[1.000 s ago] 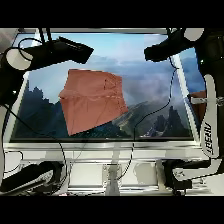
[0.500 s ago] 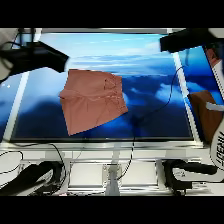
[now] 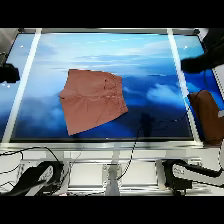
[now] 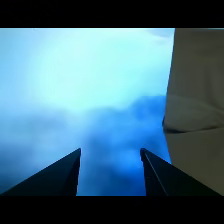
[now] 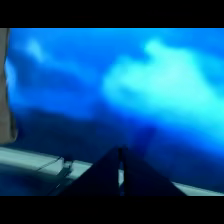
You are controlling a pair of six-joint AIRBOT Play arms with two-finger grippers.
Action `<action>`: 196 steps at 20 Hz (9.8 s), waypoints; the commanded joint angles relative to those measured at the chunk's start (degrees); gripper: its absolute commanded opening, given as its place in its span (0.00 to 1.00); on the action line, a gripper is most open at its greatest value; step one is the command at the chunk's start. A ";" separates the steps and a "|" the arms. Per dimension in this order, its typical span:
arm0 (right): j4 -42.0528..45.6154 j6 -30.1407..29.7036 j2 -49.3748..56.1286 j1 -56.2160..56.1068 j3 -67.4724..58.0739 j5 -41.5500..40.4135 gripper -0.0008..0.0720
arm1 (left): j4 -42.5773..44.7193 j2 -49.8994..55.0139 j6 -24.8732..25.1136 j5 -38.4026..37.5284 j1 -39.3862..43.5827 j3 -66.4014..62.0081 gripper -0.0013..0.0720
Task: Fold the clothes and pants, and hang the long-sleeved shirts on hangers.
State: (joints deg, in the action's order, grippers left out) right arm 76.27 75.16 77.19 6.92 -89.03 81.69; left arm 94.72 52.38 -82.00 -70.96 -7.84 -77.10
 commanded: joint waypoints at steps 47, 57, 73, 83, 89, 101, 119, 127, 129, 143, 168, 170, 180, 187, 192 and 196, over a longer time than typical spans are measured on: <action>-42.86 0.70 14.47 -20.31 35.80 -39.12 0.04 | -43.95 -4.85 7.91 13.42 -6.49 62.27 0.72; -43.54 -1.40 13.60 -20.31 35.67 -36.50 0.04 | -50.66 -4.85 7.91 25.07 -4.92 65.13 0.72; -41.35 -5.81 -3.34 -18.97 23.41 -29.07 0.04 | -55.74 -8.13 14.40 32.24 6.99 36.72 0.05; -38.84 -1.25 -39.67 -17.31 13.92 -29.64 0.04 | -55.80 -23.08 16.59 30.95 7.04 11.21 0.05; -32.50 13.35 -44.57 -17.33 16.57 -15.52 0.04 | -51.80 -31.61 1.92 17.22 7.04 11.26 0.04; -33.99 17.03 -19.65 -17.31 41.22 -48.76 0.04 | -47.78 12.98 7.67 34.42 21.99 21.16 0.05; -9.51 15.28 -6.34 -5.22 33.51 -14.95 0.04 | -31.63 20.83 -9.33 13.31 31.12 23.32 0.05; -6.75 15.23 -6.25 -6.95 33.51 -12.24 0.76 | -32.30 22.21 -9.55 9.92 31.67 23.50 0.53; -5.68 15.23 -6.29 -6.95 33.48 -12.24 0.95 | -32.30 22.21 -9.55 7.30 31.63 23.47 0.90; -3.10 -6.88 -5.33 10.75 23.67 -15.04 0.04 | -29.55 12.07 -9.05 9.07 18.78 23.37 0.51; -48.41 -21.86 19.39 0.35 34.53 -14.12 0.16 | -29.59 10.03 -9.03 9.05 18.56 23.39 0.51; -53.96 -23.23 18.97 0.20 30.25 -9.53 0.04 | -29.62 9.64 -3.69 9.97 18.56 23.37 0.51; -33.99 -2.71 6.19 12.37 1.62 -10.45 0.04 | -21.03 -8.13 3.43 26.56 18.45 18.99 0.49; -6.08 19.10 -1.11 31.39 0.52 -6.10 0.04 | -11.65 -16.68 3.43 26.84 18.45 19.02 0.49; 2.03 25.33 -1.64 44.52 0.52 4.39 0.04 | -11.56 -16.72 3.43 26.84 18.45 19.04 0.49; 4.79 26.36 -5.38 50.07 0.59 -2.25 0.04 | -11.56 -16.50 3.43 26.86 18.45 19.06 0.49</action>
State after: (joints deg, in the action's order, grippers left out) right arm 77.47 99.18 73.95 52.51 -88.42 82.11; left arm 82.83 35.92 -78.59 -44.16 10.61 -58.02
